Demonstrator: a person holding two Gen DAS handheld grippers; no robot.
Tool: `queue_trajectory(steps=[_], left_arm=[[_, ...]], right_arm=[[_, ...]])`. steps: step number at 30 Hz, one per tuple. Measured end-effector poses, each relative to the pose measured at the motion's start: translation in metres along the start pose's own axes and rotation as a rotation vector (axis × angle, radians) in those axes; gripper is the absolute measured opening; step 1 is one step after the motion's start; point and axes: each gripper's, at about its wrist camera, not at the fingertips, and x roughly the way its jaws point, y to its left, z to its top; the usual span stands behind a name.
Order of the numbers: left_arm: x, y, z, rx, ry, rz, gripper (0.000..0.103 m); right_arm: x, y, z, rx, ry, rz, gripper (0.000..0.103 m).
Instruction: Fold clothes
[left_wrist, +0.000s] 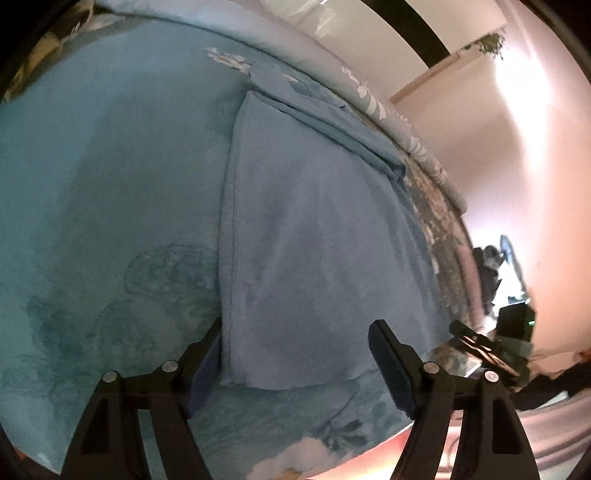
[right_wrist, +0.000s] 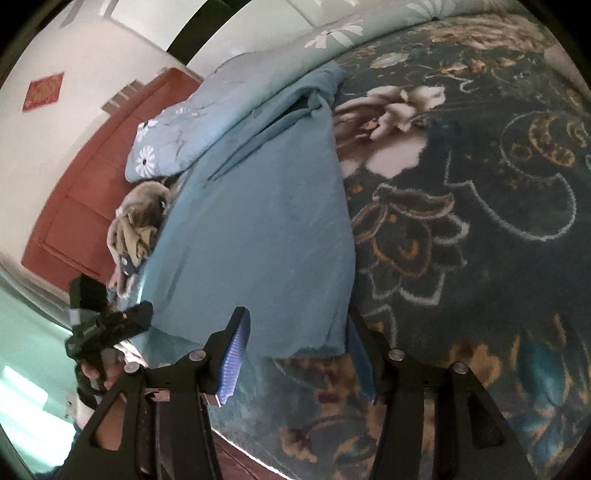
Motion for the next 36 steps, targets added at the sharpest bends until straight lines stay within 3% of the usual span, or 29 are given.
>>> queue_trajectory(steps=[4,9,11,17,22,28,31,32,36], left_arm=[[-0.001,0.010,0.001,-0.065,-0.016,-0.064,0.075],[-0.002,0.021,0.001,-0.115,-0.026,-0.085,0.056],[-0.001,0.022,0.001,-0.126,-0.026,-0.088,0.052],[0.006,0.015,0.000,-0.096,0.008,-0.092,0.051],[0.001,0.026,-0.001,-0.150,-0.002,-0.140,0.050],[0.003,0.024,-0.002,-0.138,-0.001,-0.102,0.047],[0.001,0.025,-0.002,-0.137,0.005,-0.082,0.032],[0.001,0.026,-0.002,-0.140,0.010,-0.072,0.011],[0.003,0.040,-0.004,-0.199,0.019,-0.124,0.009]], right_arm=[[0.002,-0.017,0.006,0.073,-0.006,0.062,0.044],[0.001,-0.031,0.009,0.107,0.006,0.094,0.018],[0.001,-0.035,0.009,0.120,0.006,0.105,0.014],[0.008,-0.025,0.008,0.074,0.047,0.134,0.013],[0.008,-0.030,0.012,0.094,0.041,0.132,0.013],[0.010,-0.031,0.018,0.084,0.046,0.114,0.012],[0.009,-0.029,0.018,0.072,0.043,0.117,0.013],[0.008,-0.028,0.017,0.070,0.043,0.124,0.013],[0.003,-0.031,0.016,0.070,0.039,0.155,0.008]])
